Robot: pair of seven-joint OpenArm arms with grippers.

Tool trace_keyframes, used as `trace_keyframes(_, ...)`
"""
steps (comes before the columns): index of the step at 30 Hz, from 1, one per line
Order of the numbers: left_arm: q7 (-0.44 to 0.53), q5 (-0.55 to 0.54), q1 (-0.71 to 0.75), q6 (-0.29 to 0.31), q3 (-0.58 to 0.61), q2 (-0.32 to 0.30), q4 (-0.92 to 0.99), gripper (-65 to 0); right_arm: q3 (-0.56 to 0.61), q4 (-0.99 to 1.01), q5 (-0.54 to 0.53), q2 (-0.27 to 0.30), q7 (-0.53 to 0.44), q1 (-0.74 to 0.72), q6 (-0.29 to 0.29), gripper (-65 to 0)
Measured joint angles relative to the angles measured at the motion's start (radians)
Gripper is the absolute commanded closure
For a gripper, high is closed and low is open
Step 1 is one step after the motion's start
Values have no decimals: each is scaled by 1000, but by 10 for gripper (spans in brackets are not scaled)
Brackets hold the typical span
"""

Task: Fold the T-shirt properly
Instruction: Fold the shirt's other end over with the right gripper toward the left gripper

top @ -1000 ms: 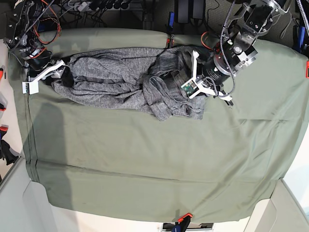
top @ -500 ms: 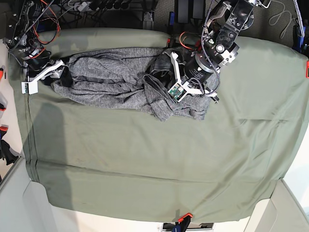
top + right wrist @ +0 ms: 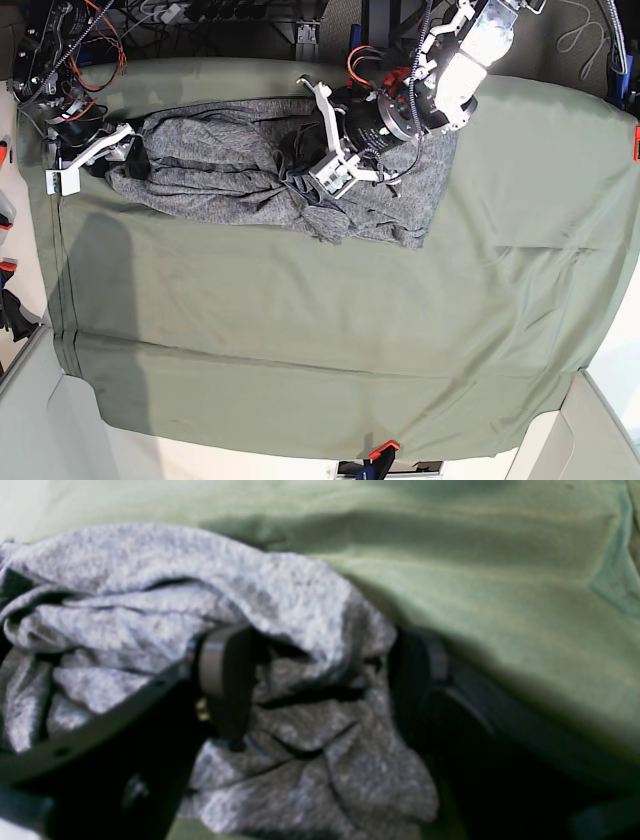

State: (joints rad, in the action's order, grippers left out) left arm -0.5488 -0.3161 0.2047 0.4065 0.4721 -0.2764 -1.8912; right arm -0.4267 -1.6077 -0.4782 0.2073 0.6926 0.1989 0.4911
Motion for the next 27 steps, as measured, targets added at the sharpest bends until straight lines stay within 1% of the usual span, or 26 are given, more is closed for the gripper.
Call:
trace_keyframes(1,-9,-39,0,26,2,1,-5,0,0,0,0,0,5,0,0,-303)
trace_keyframes(3,-20,-126,3,37,2,3,-25,0,0,0,0,0,20,-2,-1,-128)
trace_keyframes(4,-23,-149,5,44,-2,2,-44,0,0,0,2,0,23,-2,-1,-54)
trace_keyframes(5,-27,-158,6,70,-5,2,-66,0,0,0,0,0,22,0,0,0)
trace_keyframes(6,-31,-160,5,84,-7,2,-84,0,0,0,0,0,23,0,0,0)
trace_keyframes(9,-54,-158,6,85,-6,-3,-115,0,0,0,-31,0,24,0,0,0)
trace_keyframes(12,-54,-148,6,89,-18,-24,-151,0,0,-9,-87,0,35,2,15,0)
trace_keyframes(14,-55,-116,6,93,-58,-40,-160,0,0,-35,-140,0,38,3,26,0)
trace_keyframes(16,-55,-109,9,93,-127,-61,-161,0,0,-69,-219,0,42,1,50,0)
trace_keyframes(18,-58,-107,9,95,-213,-82,-162,0,0,-110,-266,-10,63,0,59,0)
trace_keyframes(21,-57,-108,16,92,-350,-116,-163,0,11,-169,-327,-48,127,3,63,0)
trace_keyframes(24,-65,-107,48,80,-481,-135,-163,0,97,-210,-352,-81,137,3,68,0)
trace_keyframes(27,-62,-108,86,77,-575,-158,-162,0,243,-219,-343,-116,106,-3,69,0)
